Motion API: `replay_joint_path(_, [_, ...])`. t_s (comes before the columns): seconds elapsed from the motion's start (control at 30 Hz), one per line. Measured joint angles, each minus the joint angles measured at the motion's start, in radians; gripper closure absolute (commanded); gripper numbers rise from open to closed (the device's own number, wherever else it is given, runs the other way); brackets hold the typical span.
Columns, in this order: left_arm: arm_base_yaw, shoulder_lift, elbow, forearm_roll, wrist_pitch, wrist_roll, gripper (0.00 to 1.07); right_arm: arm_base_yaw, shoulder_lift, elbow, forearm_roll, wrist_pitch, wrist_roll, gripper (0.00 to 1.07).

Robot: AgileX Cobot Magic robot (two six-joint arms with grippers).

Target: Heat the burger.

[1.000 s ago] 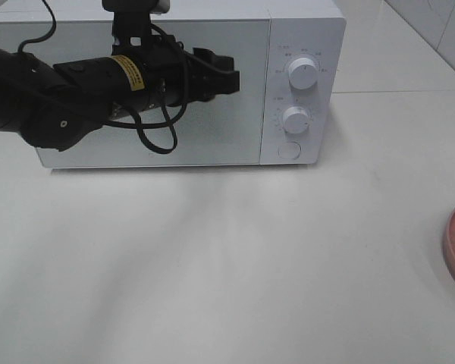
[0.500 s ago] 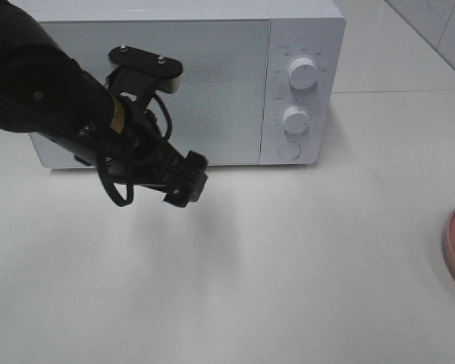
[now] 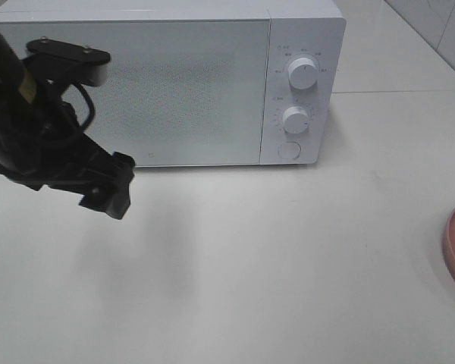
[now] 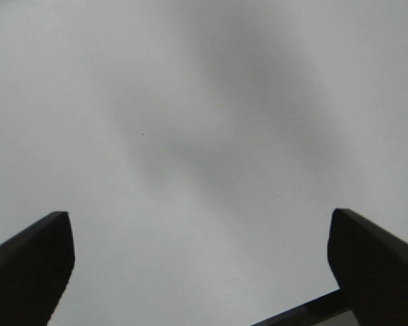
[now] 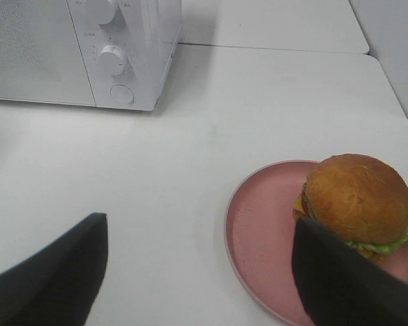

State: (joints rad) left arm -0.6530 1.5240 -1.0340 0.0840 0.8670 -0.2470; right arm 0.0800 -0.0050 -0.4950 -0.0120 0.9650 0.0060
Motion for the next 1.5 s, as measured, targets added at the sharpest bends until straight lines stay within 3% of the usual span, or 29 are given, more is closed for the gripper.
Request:
replay_joint_path(0.03, [0.050, -0.022, 0.000, -0.038, 0.019, 0.041, 0.13, 0.000, 0.000, 0.000, 0.000, 0.000, 0.000, 0.35])
replay_joint_path(0.07, [0.050, -0.022, 0.000, -0.038, 0.019, 0.041, 0.13, 0.000, 0.000, 0.000, 0.000, 0.000, 0.000, 0.35])
replay_joint_path(0.2, [0.207, -0.070, 0.000, -0.100, 0.080, 0.129, 0.13, 0.000, 0.000, 0.000, 0.000, 0.000, 0.000, 0.35])
replay_joint_path(0.27, [0.235, -0.080, 0.000, -0.106, 0.092, 0.139, 0.13, 0.000, 0.000, 0.000, 0.000, 0.000, 0.000, 0.35])
replay_joint_path(0.3, [0.305, -0.103, 0.000, -0.113, 0.122, 0.160, 0.13, -0.001, 0.000, 0.000, 0.000, 0.000, 0.000, 0.35])
replay_joint_path(0.37, [0.338, -0.113, 0.000, -0.114, 0.136, 0.169, 0.13, -0.001, 0.000, 0.000, 0.000, 0.000, 0.000, 0.35])
replay_joint_path(0.4, [0.402, -0.138, 0.000, -0.116, 0.168, 0.187, 0.13, -0.001, 0.000, 0.000, 0.000, 0.000, 0.000, 0.35])
replay_joint_path(0.57, [0.509, -0.194, 0.019, -0.132, 0.202, 0.223, 0.13, -0.001, 0.000, 0.000, 0.000, 0.000, 0.000, 0.35])
replay_joint_path(0.6, [0.561, -0.229, 0.053, -0.147, 0.206, 0.229, 0.13, -0.001, 0.000, 0.000, 0.000, 0.000, 0.000, 0.35])
replay_joint_path(0.7, [0.619, -0.294, 0.119, -0.176, 0.218, 0.229, 0.13, -0.001, 0.000, 0.000, 0.000, 0.000, 0.000, 0.35])
replay_joint_path(0.83, [0.643, -0.371, 0.190, -0.185, 0.230, 0.229, 0.13, -0.001, 0.000, 0.000, 0.000, 0.000, 0.000, 0.35])
replay_joint_path(0.9, [0.648, -0.488, 0.276, -0.188, 0.234, 0.229, 0.13, -0.001, 0.000, 0.000, 0.000, 0.000, 0.000, 0.35])
replay_joint_path(1.0, [0.648, -0.522, 0.297, -0.188, 0.234, 0.229, 0.13, -0.001, 0.000, 0.000, 0.000, 0.000, 0.000, 0.35])
replay_joint_path(1.07, [0.648, -0.657, 0.373, -0.188, 0.225, 0.229, 0.13, -0.001, 0.000, 0.000, 0.000, 0.000, 0.000, 0.35])
replay_joint_path(1.17, [0.648, -0.695, 0.395, -0.188, 0.217, 0.229, 0.13, -0.001, 0.000, 0.000, 0.000, 0.000, 0.000, 0.35])
replay_joint_path(1.23, [0.648, -0.799, 0.458, -0.188, 0.187, 0.231, 0.13, -0.001, 0.000, 0.000, 0.000, 0.000, 0.000, 0.35])
replay_joint_path(1.5, [0.648, -1.113, 0.511, -0.176, 0.200, 0.263, 0.13, -0.001, 0.000, 0.000, 0.000, 0.000, 0.000, 0.35])
